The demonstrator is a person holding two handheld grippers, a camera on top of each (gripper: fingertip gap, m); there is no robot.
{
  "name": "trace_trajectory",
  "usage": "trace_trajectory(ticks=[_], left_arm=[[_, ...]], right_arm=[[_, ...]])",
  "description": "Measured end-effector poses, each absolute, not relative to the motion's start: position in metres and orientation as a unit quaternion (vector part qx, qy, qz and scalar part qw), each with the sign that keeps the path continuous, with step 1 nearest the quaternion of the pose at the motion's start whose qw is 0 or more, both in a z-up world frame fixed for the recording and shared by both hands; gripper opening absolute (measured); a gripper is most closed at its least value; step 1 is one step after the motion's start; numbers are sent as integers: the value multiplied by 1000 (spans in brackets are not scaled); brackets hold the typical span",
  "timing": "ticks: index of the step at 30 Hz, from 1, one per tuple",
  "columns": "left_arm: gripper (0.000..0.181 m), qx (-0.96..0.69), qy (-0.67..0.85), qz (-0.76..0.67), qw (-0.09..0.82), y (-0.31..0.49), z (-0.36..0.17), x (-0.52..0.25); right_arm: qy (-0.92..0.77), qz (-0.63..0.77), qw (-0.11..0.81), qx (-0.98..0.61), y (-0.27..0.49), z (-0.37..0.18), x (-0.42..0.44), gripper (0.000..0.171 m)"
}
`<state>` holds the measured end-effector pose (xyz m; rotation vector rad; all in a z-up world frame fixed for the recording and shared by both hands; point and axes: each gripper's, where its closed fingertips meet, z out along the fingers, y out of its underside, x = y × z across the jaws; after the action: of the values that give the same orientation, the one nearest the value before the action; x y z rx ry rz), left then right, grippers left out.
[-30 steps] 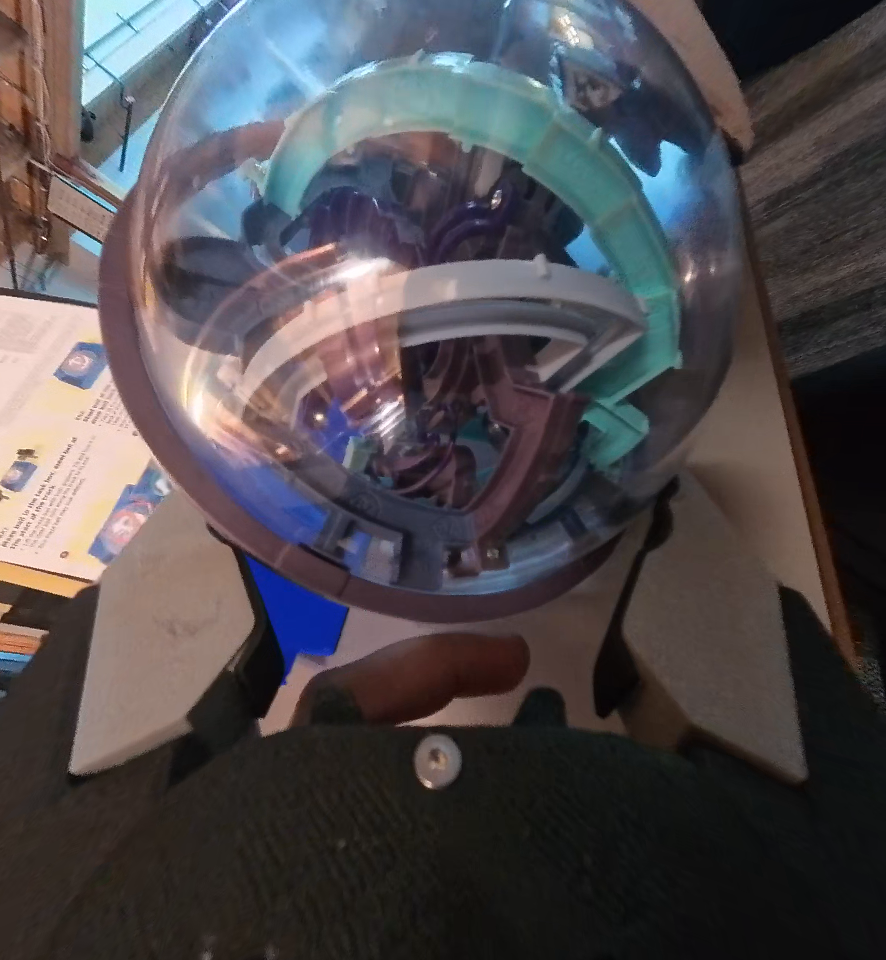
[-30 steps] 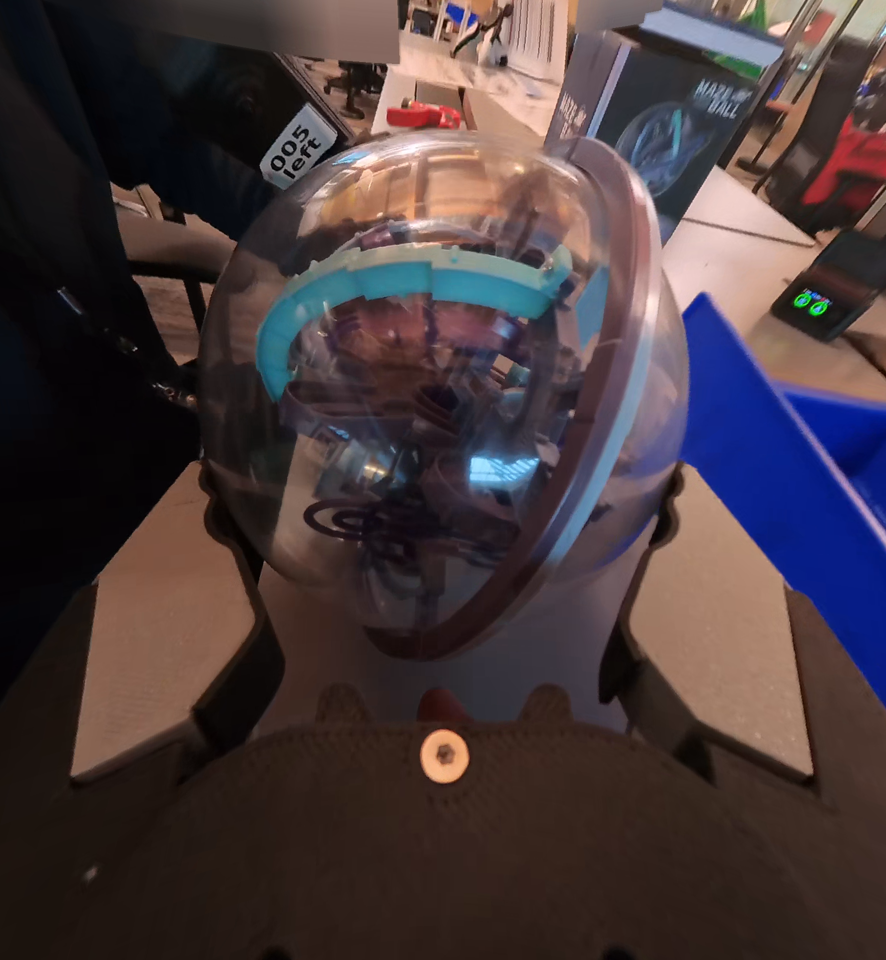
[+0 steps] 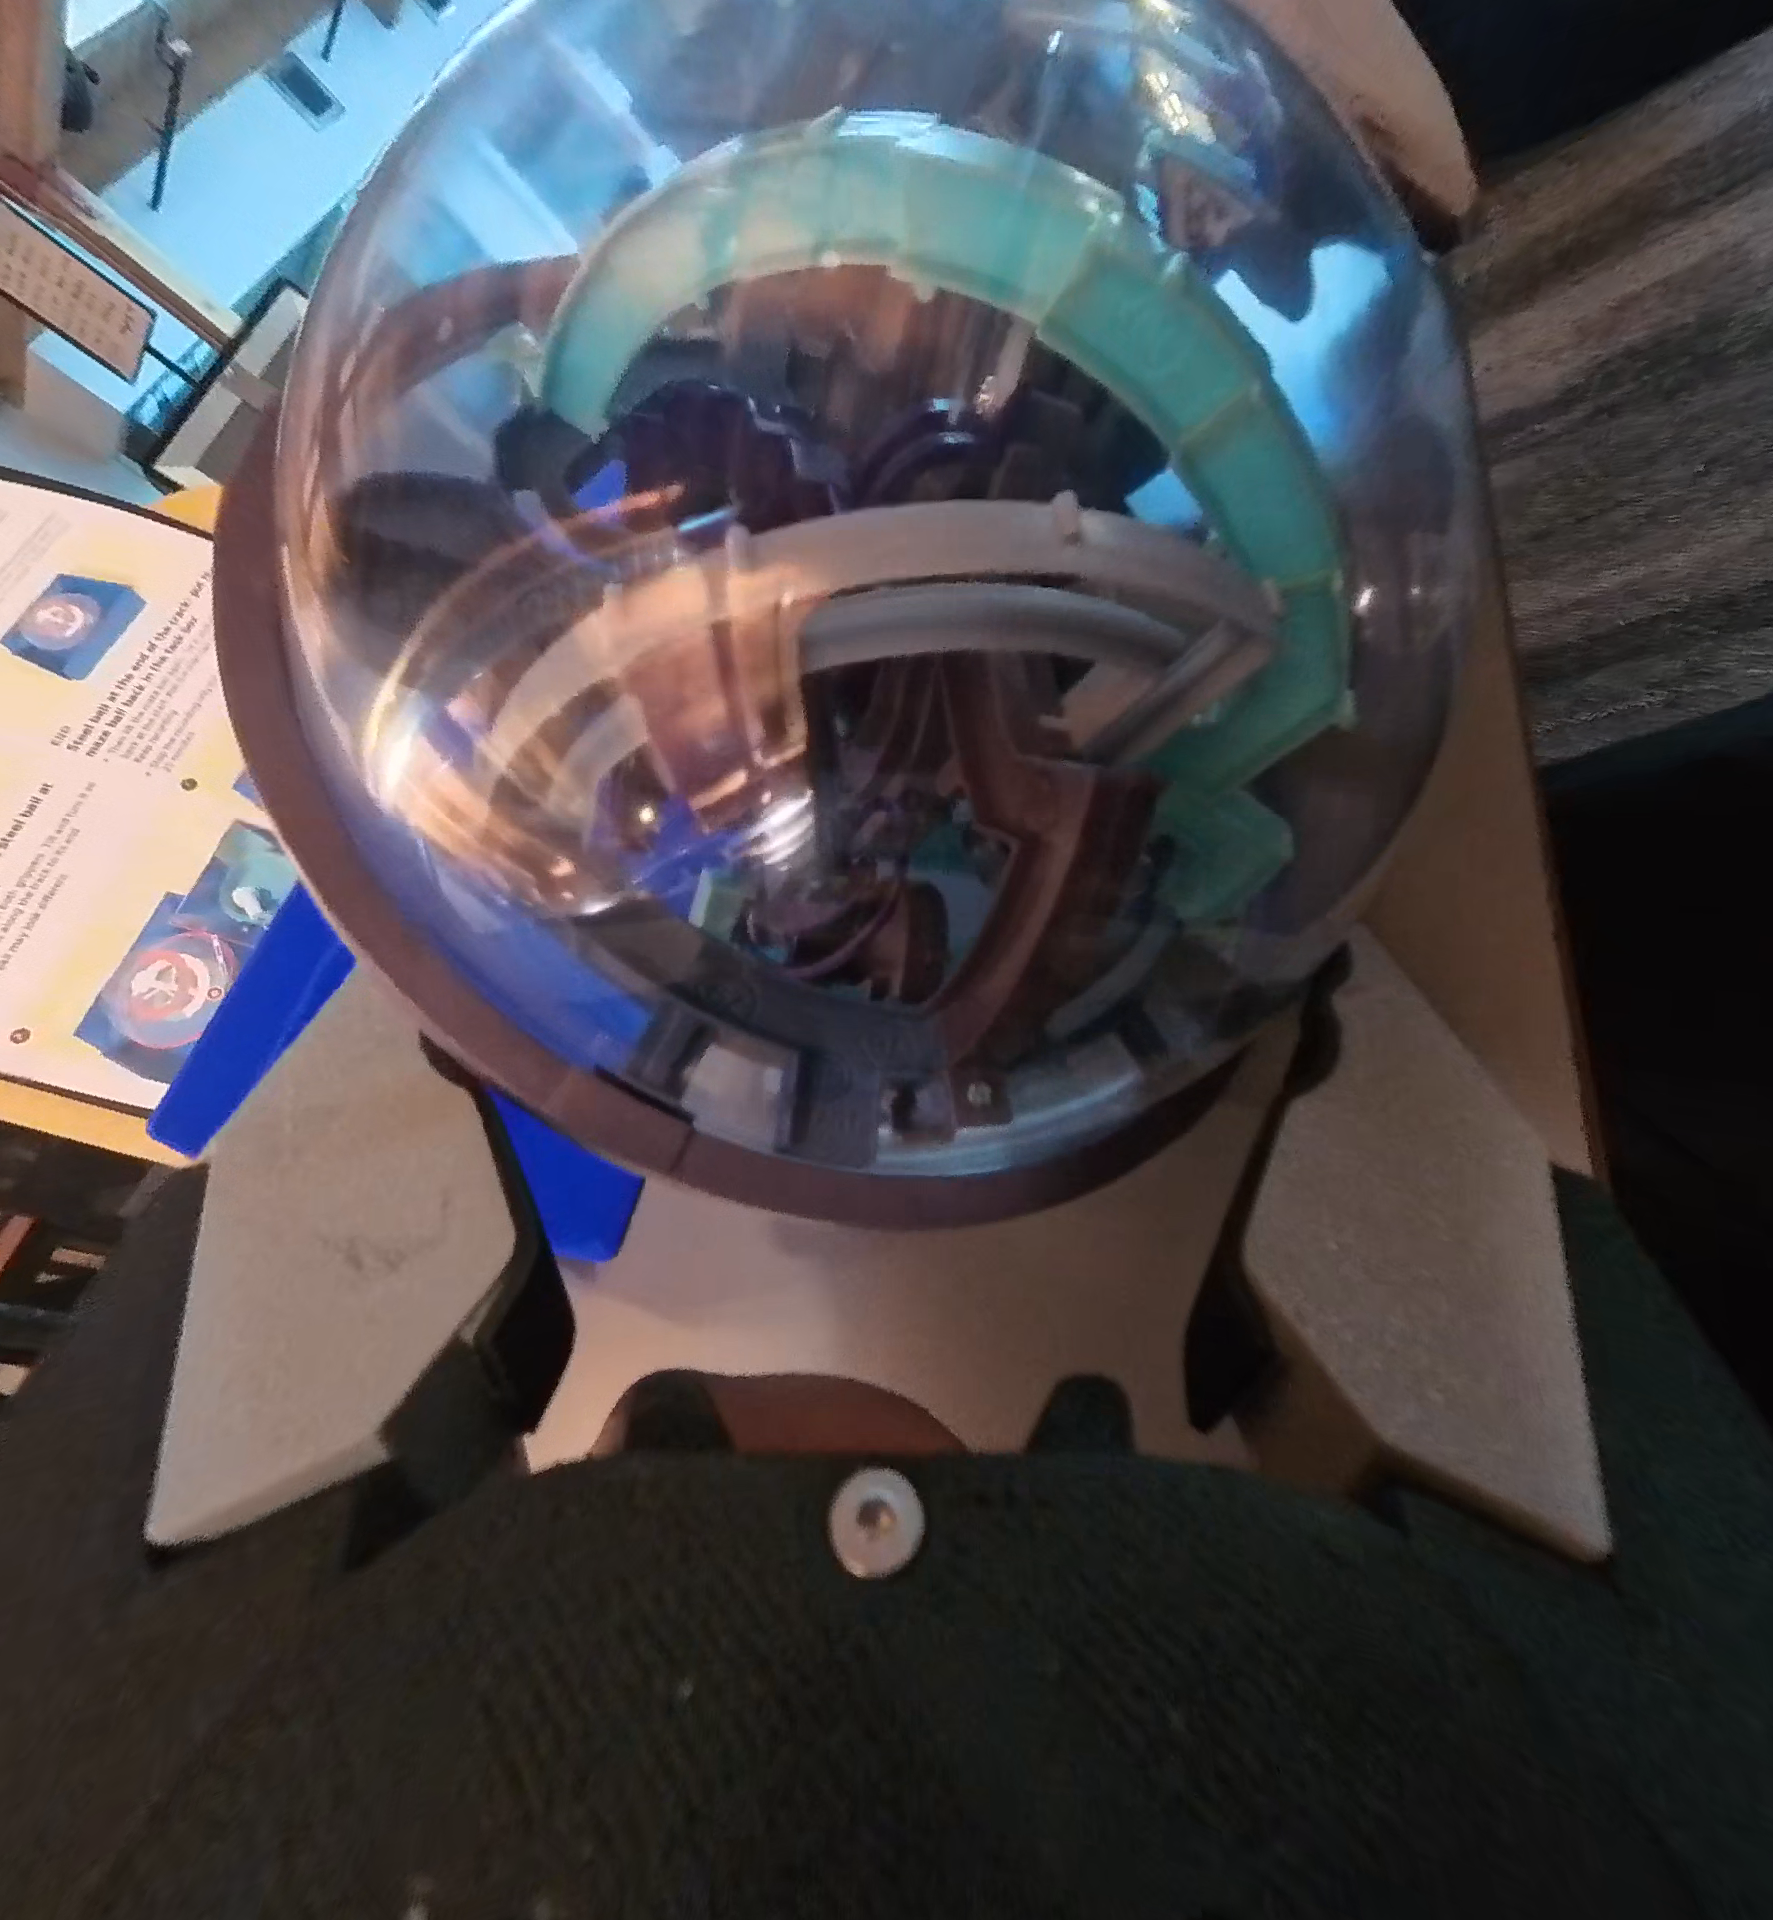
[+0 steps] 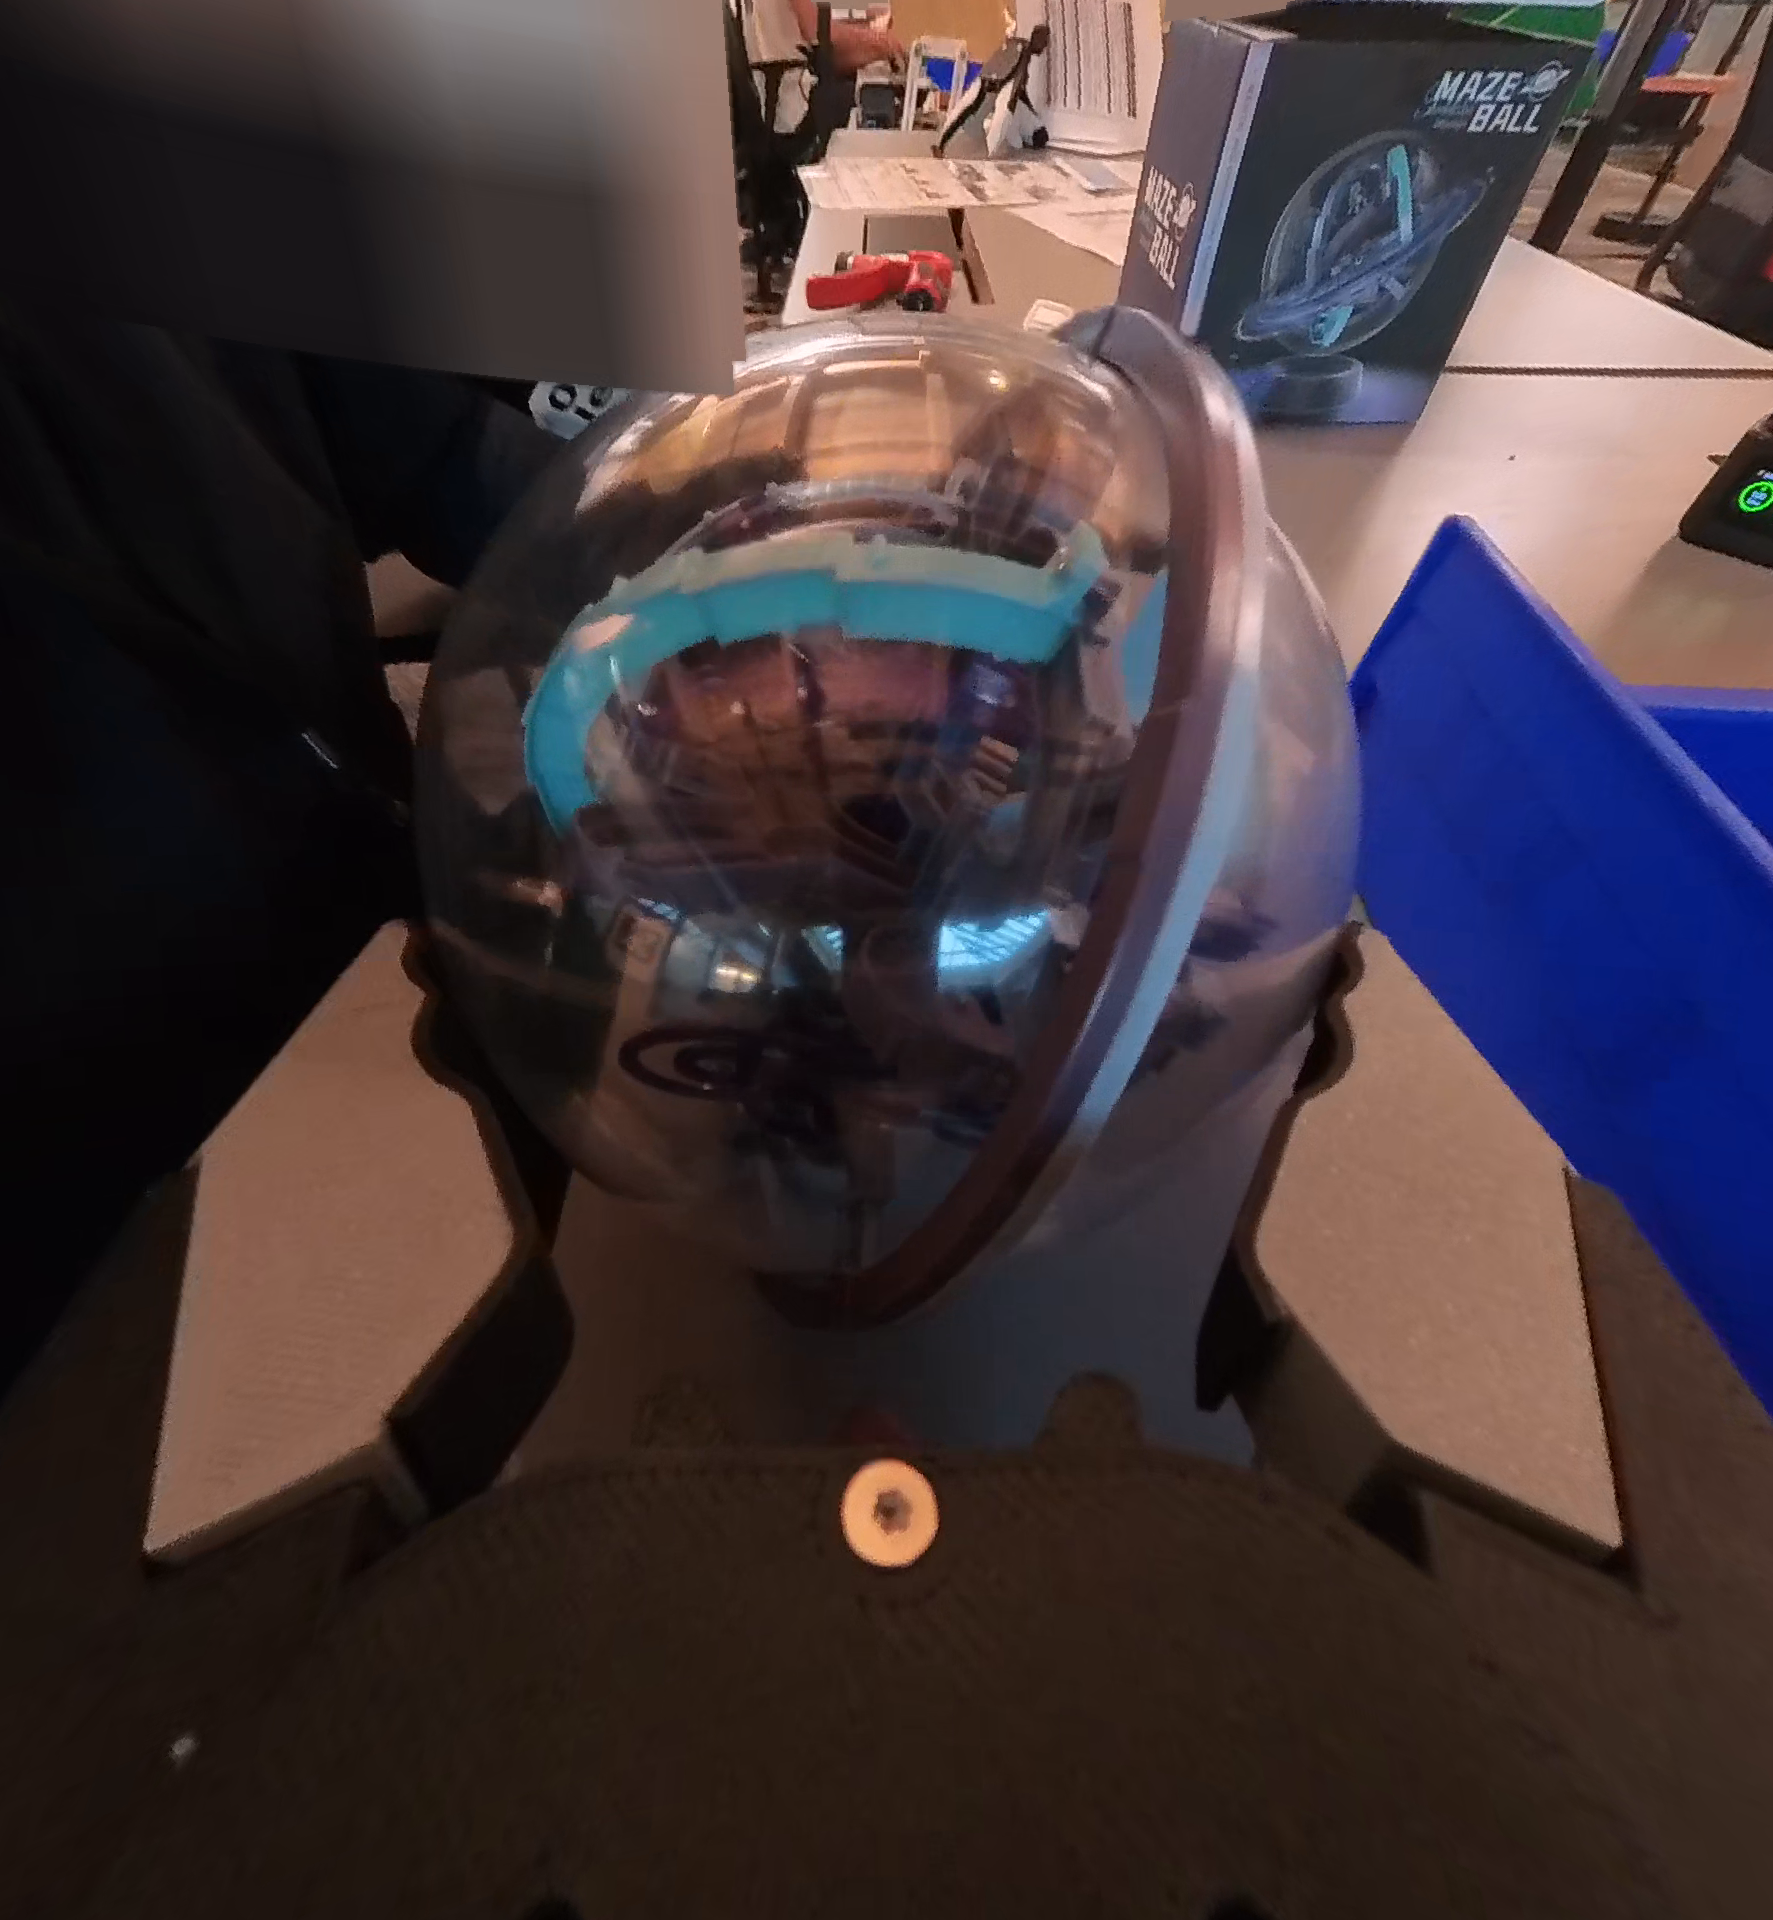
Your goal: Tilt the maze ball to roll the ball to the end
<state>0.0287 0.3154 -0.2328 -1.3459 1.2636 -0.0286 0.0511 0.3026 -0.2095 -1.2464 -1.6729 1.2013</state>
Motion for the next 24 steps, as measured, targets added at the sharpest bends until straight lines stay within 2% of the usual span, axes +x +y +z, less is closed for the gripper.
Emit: trace_trajectory(ticks=[1,7,11,16,21,24], left_arm=[[154,-579,546,-12,605,315,-232,29],[153,-578,548,-13,604,315,-233,29],[153,-577,550,-16,604,315,-233,30],[152,-582,550,-19,599,316,-234,30],[149,-598,542,-14,590,318,-236,26],[141,-606,542,-14,582,312,-239,19]], right_arm=[[-645,471,359,-483,302,-208,51,156],[-644,480,365,-471,301,-194,51,153],[-661,489,336,-460,301,-180,46,147],[-702,465,250,-478,298,-187,36,158],[-701,463,232,-490,301,-188,34,158],[-702,462,237,-488,300,-188,34,158]])
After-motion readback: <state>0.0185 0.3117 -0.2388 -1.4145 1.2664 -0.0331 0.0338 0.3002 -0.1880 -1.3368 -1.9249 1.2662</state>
